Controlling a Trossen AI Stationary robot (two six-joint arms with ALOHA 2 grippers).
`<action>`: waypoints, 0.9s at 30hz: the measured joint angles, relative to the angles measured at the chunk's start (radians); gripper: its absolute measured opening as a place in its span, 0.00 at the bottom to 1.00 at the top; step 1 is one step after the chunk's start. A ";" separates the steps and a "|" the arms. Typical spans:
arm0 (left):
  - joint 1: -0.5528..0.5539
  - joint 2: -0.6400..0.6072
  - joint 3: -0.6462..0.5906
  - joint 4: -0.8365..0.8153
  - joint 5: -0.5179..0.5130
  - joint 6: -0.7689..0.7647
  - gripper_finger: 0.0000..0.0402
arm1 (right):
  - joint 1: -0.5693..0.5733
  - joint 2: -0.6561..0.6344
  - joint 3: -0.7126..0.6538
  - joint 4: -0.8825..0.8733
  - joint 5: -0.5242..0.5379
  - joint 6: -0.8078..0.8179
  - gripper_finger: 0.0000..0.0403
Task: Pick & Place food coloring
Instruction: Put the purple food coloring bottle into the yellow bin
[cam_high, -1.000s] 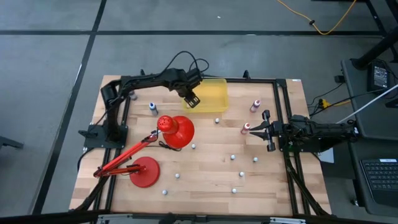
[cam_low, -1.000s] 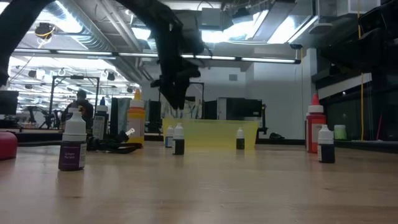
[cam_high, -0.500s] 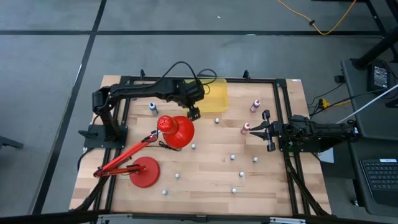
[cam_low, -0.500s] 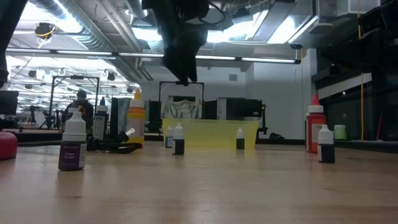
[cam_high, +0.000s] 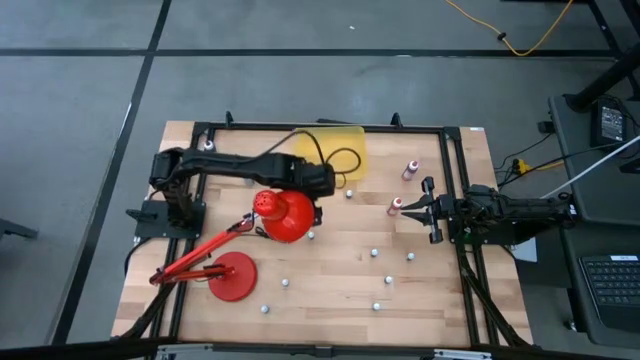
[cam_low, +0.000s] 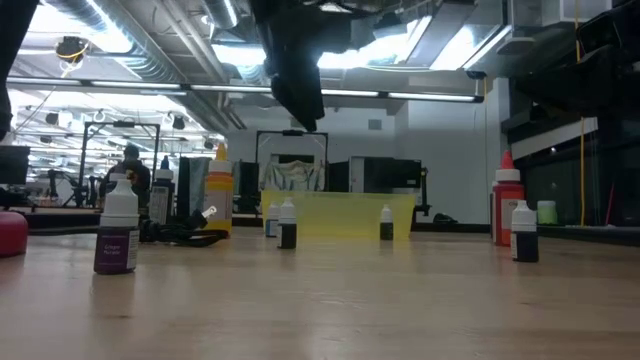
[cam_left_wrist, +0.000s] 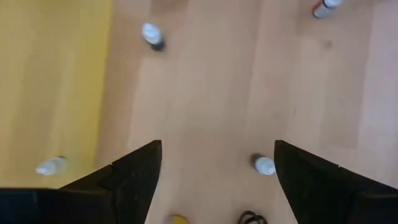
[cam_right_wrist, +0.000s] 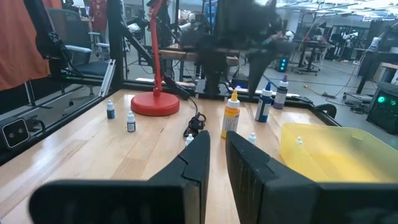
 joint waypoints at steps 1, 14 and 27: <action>-0.005 0.011 0.000 -0.001 0.001 -0.018 0.75 | 0.000 0.000 0.000 0.000 0.000 0.000 0.14; 0.019 0.070 0.000 0.038 -0.042 -0.075 0.75 | 0.000 0.000 0.000 0.000 0.000 0.000 0.14; 0.034 0.044 -0.182 0.041 0.028 -0.117 0.75 | 0.000 0.000 0.000 0.000 0.000 0.000 0.14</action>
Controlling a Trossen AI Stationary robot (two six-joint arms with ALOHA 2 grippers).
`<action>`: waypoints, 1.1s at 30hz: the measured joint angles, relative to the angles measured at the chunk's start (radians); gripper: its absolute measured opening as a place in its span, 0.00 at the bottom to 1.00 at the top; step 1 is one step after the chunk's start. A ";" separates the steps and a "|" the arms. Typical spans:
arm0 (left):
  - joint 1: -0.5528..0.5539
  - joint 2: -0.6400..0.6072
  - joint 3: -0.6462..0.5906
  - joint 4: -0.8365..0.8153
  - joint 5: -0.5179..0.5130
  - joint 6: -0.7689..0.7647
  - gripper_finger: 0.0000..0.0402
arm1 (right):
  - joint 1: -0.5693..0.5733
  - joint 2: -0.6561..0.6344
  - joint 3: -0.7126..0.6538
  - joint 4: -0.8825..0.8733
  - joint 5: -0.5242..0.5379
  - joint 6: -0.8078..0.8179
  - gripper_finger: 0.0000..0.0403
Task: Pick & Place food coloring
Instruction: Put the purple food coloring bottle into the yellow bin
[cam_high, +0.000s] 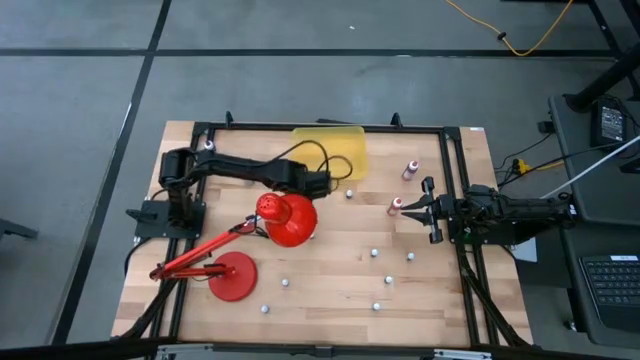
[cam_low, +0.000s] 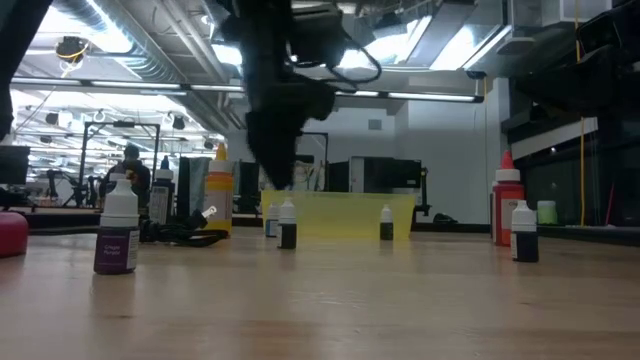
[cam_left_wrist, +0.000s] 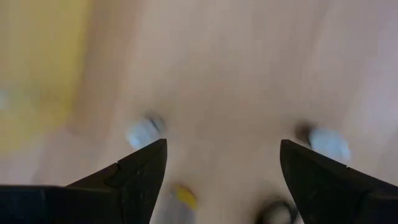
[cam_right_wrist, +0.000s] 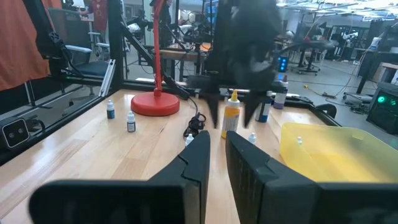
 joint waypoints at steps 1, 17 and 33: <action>-0.010 -0.009 -0.019 0.010 0.007 -0.006 0.75 | 0.000 0.000 0.000 0.000 0.000 0.000 0.14; -0.145 -0.171 -0.180 0.043 -0.046 -0.051 0.75 | 0.000 0.000 0.000 0.000 0.000 0.000 0.14; -0.194 -0.171 -0.180 -0.003 -0.064 -0.169 0.75 | 0.000 0.000 0.000 0.000 0.000 0.000 0.14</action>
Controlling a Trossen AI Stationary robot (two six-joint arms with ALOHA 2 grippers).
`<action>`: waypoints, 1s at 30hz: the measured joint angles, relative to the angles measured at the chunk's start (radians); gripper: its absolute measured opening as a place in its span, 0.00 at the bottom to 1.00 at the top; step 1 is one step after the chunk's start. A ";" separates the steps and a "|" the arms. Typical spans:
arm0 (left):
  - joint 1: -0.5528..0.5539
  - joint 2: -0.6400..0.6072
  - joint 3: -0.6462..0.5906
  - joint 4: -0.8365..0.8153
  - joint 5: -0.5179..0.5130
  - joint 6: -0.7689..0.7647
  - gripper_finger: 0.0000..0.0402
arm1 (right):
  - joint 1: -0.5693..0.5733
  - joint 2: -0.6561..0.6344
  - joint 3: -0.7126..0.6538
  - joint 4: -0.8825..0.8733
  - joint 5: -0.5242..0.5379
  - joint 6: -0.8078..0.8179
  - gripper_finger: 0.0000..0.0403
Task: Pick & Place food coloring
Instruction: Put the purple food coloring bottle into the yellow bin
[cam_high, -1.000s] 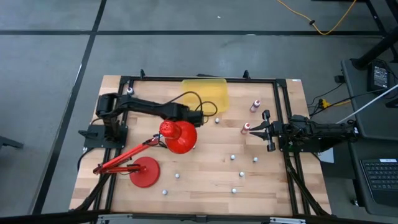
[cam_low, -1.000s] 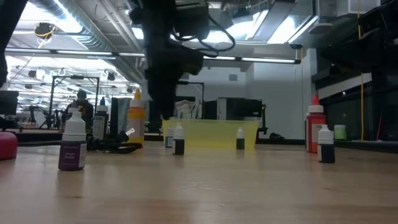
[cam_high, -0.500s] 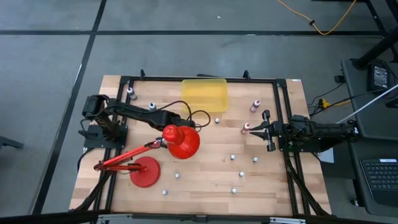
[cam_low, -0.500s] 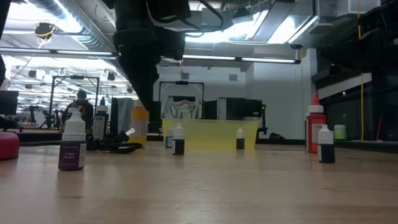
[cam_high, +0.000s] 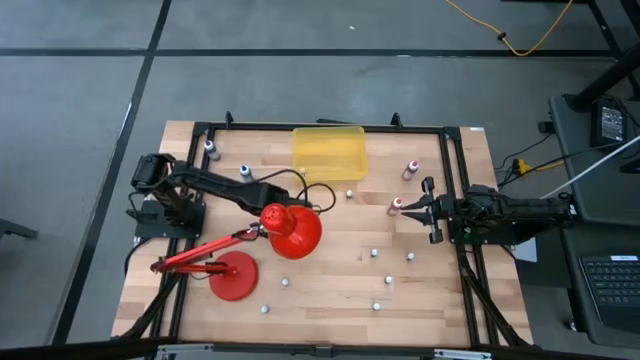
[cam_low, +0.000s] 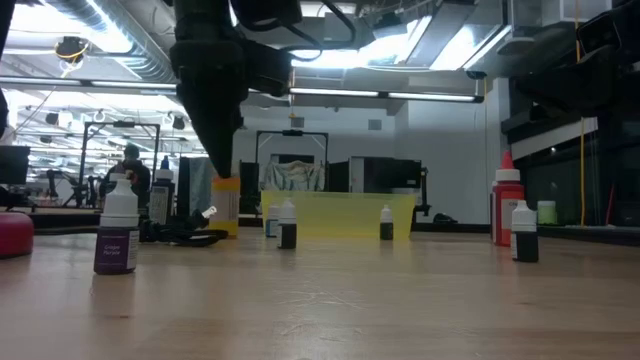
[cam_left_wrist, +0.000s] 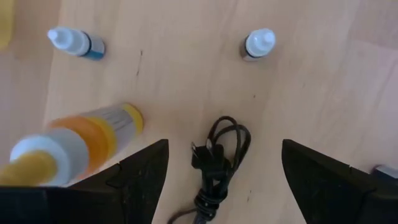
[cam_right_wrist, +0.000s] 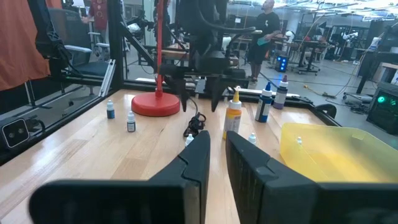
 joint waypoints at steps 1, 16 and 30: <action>-0.004 0.000 0.000 0.000 -0.004 -0.013 0.75 | 0.000 0.000 0.000 0.000 0.000 0.000 0.14; 0.035 -0.052 -0.082 -0.006 -0.025 -0.077 0.75 | 0.000 0.000 0.000 0.000 0.000 0.000 0.14; 0.085 -0.146 -0.171 -0.017 0.236 -0.177 0.75 | 0.000 0.000 0.000 0.000 0.000 0.000 0.14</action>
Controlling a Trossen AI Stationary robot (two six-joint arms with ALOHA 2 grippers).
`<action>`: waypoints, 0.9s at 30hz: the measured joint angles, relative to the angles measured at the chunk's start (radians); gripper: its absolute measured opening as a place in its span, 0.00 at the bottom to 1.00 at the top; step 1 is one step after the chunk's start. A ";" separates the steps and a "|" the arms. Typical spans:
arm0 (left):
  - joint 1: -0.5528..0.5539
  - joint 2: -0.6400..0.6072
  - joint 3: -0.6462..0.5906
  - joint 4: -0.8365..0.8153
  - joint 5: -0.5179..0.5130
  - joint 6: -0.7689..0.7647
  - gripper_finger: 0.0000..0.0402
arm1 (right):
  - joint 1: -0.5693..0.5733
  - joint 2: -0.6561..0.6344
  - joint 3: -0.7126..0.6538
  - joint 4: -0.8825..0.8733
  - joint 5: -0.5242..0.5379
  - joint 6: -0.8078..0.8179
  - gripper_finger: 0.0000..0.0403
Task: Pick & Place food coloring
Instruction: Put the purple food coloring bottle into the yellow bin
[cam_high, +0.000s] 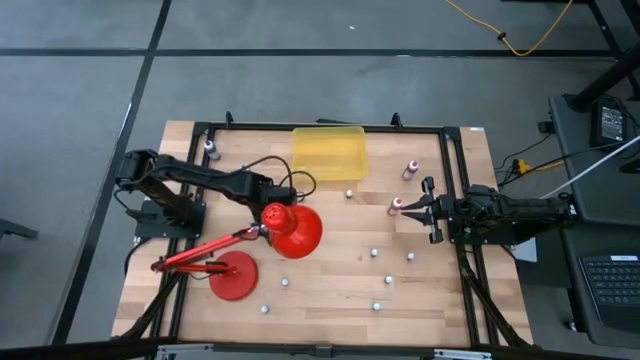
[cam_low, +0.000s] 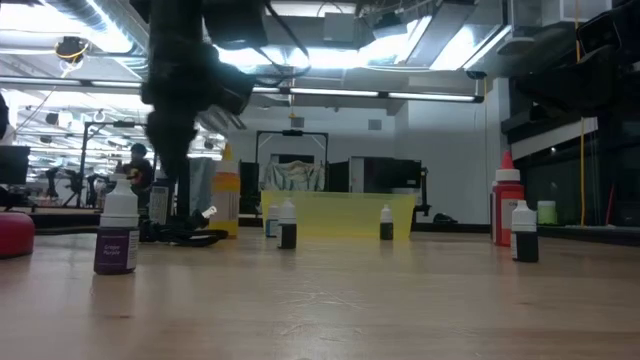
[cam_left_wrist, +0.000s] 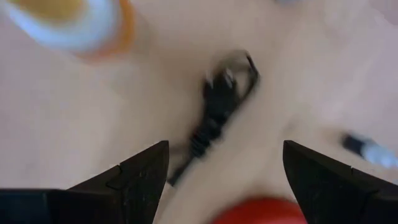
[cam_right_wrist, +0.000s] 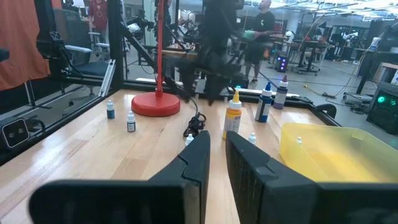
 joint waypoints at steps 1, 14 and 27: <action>-0.009 0.001 -0.003 0.001 0.028 -0.013 0.75 | 0.000 0.000 0.000 0.000 0.000 0.000 0.14; -0.099 0.005 -0.043 0.045 0.079 -0.243 0.75 | 0.000 0.000 0.000 0.000 0.000 0.000 0.14; -0.113 0.005 -0.042 0.048 0.151 -0.601 0.72 | 0.000 0.000 0.000 0.000 0.000 0.000 0.14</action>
